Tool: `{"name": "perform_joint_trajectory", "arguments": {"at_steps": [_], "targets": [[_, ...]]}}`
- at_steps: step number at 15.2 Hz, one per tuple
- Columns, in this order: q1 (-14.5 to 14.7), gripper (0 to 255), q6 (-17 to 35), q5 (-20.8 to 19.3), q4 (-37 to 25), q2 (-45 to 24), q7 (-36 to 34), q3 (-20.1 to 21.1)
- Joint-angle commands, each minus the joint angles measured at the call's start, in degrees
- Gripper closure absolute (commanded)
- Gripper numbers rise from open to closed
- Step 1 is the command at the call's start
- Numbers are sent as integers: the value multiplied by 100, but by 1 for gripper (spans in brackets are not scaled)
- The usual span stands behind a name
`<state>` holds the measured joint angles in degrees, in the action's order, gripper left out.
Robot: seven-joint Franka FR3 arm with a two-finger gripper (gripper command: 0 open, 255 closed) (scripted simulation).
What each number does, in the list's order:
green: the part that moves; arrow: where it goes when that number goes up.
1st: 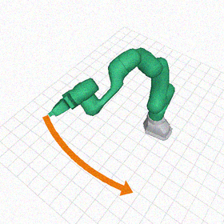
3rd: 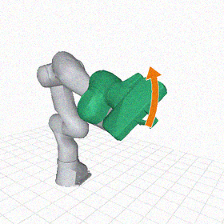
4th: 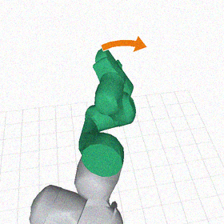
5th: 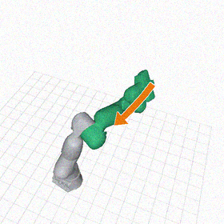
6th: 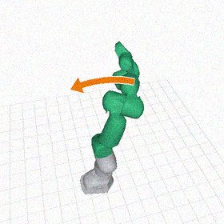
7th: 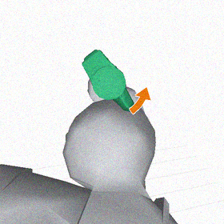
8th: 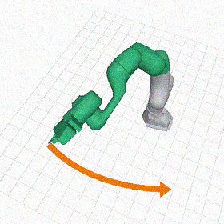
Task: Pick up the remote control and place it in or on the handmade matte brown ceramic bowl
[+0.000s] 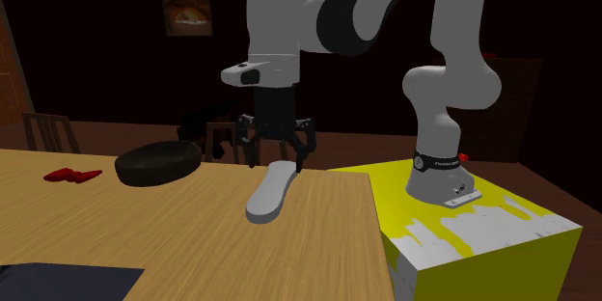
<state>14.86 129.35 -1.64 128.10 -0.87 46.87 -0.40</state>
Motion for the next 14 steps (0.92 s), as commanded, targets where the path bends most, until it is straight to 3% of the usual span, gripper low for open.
{"name": "perform_joint_trajectory", "arguments": {"at_steps": [1,5,13,14], "targets": [[8,0,127,6,-1,-124,26,8],[4,0,469,-1,123,-342,22,4],[4,0,468,-1,123,-341,22,4],[4,255,468,-1,123,-341,22,4]]}}
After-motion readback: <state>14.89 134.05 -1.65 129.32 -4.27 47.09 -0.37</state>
